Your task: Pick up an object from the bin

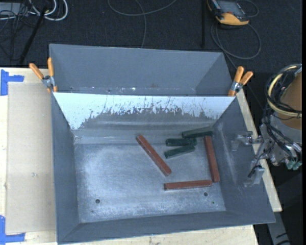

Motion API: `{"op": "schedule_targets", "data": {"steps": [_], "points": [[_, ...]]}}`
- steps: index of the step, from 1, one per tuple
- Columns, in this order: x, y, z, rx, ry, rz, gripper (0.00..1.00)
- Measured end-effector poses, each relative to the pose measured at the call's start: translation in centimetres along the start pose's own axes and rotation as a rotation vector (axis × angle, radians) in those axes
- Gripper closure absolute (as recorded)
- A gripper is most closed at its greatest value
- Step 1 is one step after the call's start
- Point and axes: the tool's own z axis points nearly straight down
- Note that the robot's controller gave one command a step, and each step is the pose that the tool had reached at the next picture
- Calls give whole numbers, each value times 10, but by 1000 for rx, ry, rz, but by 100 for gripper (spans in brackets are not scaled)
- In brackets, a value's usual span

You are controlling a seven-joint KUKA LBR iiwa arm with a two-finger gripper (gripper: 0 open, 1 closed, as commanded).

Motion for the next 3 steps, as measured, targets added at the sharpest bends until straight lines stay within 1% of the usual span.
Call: {"op": "schedule_targets", "data": {"steps": [1,2,3], "points": [[7,49,110,-4,8,-94,0],[11,72,155,-3,5,-161,0],[10,71,153,0,1,-168,100]]}}
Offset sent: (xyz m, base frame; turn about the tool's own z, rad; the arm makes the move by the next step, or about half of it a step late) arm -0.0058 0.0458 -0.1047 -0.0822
